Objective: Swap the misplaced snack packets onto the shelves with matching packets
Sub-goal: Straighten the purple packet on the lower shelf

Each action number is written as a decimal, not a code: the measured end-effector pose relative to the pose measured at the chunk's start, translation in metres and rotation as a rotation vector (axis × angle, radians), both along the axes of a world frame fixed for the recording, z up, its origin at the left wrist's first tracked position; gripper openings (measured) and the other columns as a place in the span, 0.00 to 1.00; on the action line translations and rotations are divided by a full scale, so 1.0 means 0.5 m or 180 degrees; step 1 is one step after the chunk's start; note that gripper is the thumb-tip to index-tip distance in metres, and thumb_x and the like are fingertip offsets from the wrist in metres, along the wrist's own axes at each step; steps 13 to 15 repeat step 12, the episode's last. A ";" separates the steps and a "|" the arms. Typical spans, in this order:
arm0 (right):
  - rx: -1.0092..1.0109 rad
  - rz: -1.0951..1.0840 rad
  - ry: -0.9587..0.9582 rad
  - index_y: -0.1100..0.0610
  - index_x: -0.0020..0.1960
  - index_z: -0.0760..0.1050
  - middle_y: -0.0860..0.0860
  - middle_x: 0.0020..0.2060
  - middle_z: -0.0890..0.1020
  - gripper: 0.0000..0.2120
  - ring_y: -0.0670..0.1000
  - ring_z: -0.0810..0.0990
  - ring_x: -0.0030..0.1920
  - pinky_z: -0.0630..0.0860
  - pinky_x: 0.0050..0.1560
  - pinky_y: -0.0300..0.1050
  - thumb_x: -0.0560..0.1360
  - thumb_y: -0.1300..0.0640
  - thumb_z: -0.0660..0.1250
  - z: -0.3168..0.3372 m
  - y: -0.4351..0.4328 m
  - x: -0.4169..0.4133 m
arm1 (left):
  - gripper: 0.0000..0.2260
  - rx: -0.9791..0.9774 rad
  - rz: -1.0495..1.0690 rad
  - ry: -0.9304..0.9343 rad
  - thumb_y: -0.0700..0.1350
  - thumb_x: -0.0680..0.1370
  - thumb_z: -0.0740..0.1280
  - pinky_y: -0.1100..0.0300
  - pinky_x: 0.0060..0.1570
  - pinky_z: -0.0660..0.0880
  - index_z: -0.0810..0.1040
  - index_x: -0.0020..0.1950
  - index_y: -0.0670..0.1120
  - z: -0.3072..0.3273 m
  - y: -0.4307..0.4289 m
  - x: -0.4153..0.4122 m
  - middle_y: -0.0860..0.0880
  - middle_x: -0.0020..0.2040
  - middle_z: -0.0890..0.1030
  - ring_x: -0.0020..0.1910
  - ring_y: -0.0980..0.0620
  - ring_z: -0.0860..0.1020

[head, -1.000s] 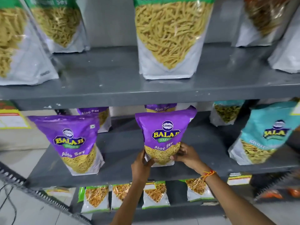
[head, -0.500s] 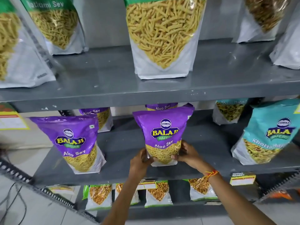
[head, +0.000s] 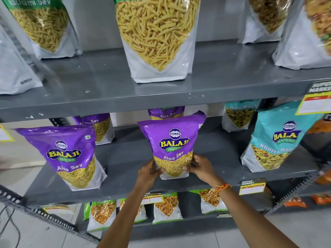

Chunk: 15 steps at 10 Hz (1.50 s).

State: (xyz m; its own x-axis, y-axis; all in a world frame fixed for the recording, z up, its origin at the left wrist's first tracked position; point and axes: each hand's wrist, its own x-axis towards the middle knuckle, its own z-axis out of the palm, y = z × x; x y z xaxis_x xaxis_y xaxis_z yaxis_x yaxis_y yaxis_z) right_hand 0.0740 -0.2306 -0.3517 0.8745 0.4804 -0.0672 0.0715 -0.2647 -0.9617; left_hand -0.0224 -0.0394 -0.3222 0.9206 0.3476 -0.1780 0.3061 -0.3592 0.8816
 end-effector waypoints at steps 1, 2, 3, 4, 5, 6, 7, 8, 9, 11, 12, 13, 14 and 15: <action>-0.0017 -0.0066 -0.0058 0.52 0.54 0.74 0.54 0.53 0.82 0.19 0.54 0.81 0.56 0.77 0.59 0.55 0.65 0.58 0.75 -0.005 0.003 -0.012 | 0.22 -0.0010 0.0038 -0.0010 0.44 0.72 0.70 0.49 0.61 0.72 0.71 0.65 0.46 0.001 0.000 -0.010 0.44 0.62 0.79 0.62 0.44 0.76; -0.0032 -0.0097 -0.0105 0.51 0.53 0.74 0.53 0.52 0.82 0.18 0.56 0.81 0.56 0.77 0.58 0.54 0.66 0.60 0.74 -0.002 0.006 -0.021 | 0.22 -0.0014 0.0079 0.0011 0.43 0.72 0.69 0.48 0.62 0.72 0.71 0.65 0.46 0.004 0.001 -0.017 0.43 0.62 0.78 0.62 0.44 0.76; -0.0054 -0.0090 -0.0099 0.46 0.51 0.73 0.52 0.52 0.81 0.18 0.55 0.80 0.56 0.77 0.59 0.56 0.66 0.59 0.74 0.003 0.009 -0.024 | 0.23 -0.0047 0.0073 0.0032 0.43 0.72 0.69 0.47 0.63 0.71 0.70 0.66 0.46 0.008 -0.003 -0.018 0.43 0.63 0.78 0.63 0.43 0.75; -0.0092 -0.0110 -0.0138 0.42 0.49 0.74 0.53 0.54 0.82 0.17 0.55 0.80 0.56 0.77 0.59 0.58 0.65 0.55 0.75 0.004 0.008 -0.025 | 0.23 -0.0077 0.0075 0.0041 0.43 0.73 0.68 0.47 0.63 0.71 0.69 0.67 0.46 0.012 -0.006 -0.019 0.43 0.63 0.77 0.63 0.42 0.75; -0.0162 -0.0120 -0.0183 0.44 0.51 0.74 0.55 0.55 0.82 0.17 0.55 0.81 0.56 0.77 0.59 0.60 0.65 0.53 0.75 0.006 0.009 -0.029 | 0.23 -0.0071 0.0061 0.0027 0.44 0.73 0.68 0.47 0.63 0.71 0.69 0.67 0.46 0.011 -0.005 -0.021 0.43 0.63 0.77 0.63 0.43 0.75; -0.0246 -0.0182 -0.0207 0.52 0.55 0.74 0.56 0.55 0.83 0.21 0.55 0.81 0.55 0.77 0.58 0.60 0.65 0.52 0.74 0.005 0.010 -0.033 | 0.22 -0.0065 0.0074 0.0032 0.43 0.73 0.68 0.47 0.62 0.71 0.69 0.67 0.46 0.010 -0.005 -0.020 0.43 0.64 0.77 0.63 0.43 0.75; -0.0317 -0.0209 -0.0242 0.55 0.56 0.74 0.56 0.55 0.83 0.23 0.56 0.81 0.55 0.77 0.58 0.60 0.64 0.51 0.75 0.008 0.010 -0.033 | 0.22 -0.0117 0.0064 0.0013 0.42 0.73 0.68 0.48 0.63 0.71 0.68 0.67 0.46 0.010 -0.006 -0.020 0.44 0.64 0.77 0.64 0.43 0.74; -0.0359 -0.0193 -0.0245 0.55 0.57 0.74 0.56 0.56 0.83 0.22 0.55 0.81 0.56 0.77 0.58 0.59 0.65 0.52 0.74 0.011 0.011 -0.034 | 0.22 -0.0103 0.0055 0.0038 0.42 0.73 0.68 0.48 0.63 0.71 0.69 0.67 0.46 0.014 -0.007 -0.022 0.44 0.64 0.77 0.64 0.43 0.74; -0.0391 -0.0192 -0.0270 0.55 0.57 0.74 0.56 0.56 0.83 0.22 0.55 0.81 0.56 0.78 0.57 0.57 0.66 0.51 0.74 0.012 0.013 -0.037 | 0.21 -0.0086 0.0017 0.0051 0.43 0.73 0.68 0.47 0.63 0.71 0.69 0.66 0.46 0.012 -0.005 -0.022 0.43 0.64 0.76 0.64 0.43 0.74; -0.0458 -0.0189 -0.0383 0.57 0.60 0.73 0.56 0.58 0.81 0.21 0.54 0.78 0.58 0.71 0.52 0.40 0.68 0.54 0.72 0.027 0.017 -0.047 | 0.23 0.0108 -0.0177 0.0153 0.45 0.75 0.65 0.50 0.63 0.71 0.64 0.69 0.46 0.021 -0.007 -0.024 0.44 0.68 0.73 0.65 0.43 0.73; -0.0445 -0.0215 -0.0398 0.57 0.62 0.70 0.56 0.60 0.80 0.24 0.56 0.76 0.61 0.71 0.52 0.40 0.69 0.53 0.71 0.035 0.018 -0.057 | 0.27 0.0420 0.0031 0.0116 0.46 0.75 0.65 0.49 0.63 0.70 0.59 0.71 0.45 0.031 -0.026 -0.034 0.42 0.69 0.71 0.65 0.40 0.72; -0.0445 -0.0215 -0.0398 0.57 0.62 0.70 0.56 0.60 0.80 0.24 0.56 0.76 0.61 0.71 0.52 0.40 0.69 0.53 0.71 0.035 0.018 -0.057 | 0.27 0.0420 0.0031 0.0116 0.46 0.75 0.65 0.49 0.63 0.70 0.59 0.71 0.45 0.031 -0.026 -0.034 0.42 0.69 0.71 0.65 0.40 0.72; -0.0445 -0.0215 -0.0398 0.57 0.62 0.70 0.56 0.60 0.80 0.24 0.56 0.76 0.61 0.71 0.52 0.40 0.69 0.53 0.71 0.035 0.018 -0.057 | 0.27 0.0420 0.0031 0.0116 0.46 0.75 0.65 0.49 0.63 0.70 0.59 0.71 0.45 0.031 -0.026 -0.034 0.42 0.69 0.71 0.65 0.40 0.72; -0.0445 -0.0215 -0.0398 0.57 0.62 0.70 0.56 0.60 0.80 0.24 0.56 0.76 0.61 0.71 0.52 0.40 0.69 0.53 0.71 0.035 0.018 -0.057 | 0.27 0.0420 0.0031 0.0116 0.46 0.75 0.65 0.49 0.63 0.70 0.59 0.71 0.45 0.031 -0.026 -0.034 0.42 0.69 0.71 0.65 0.40 0.72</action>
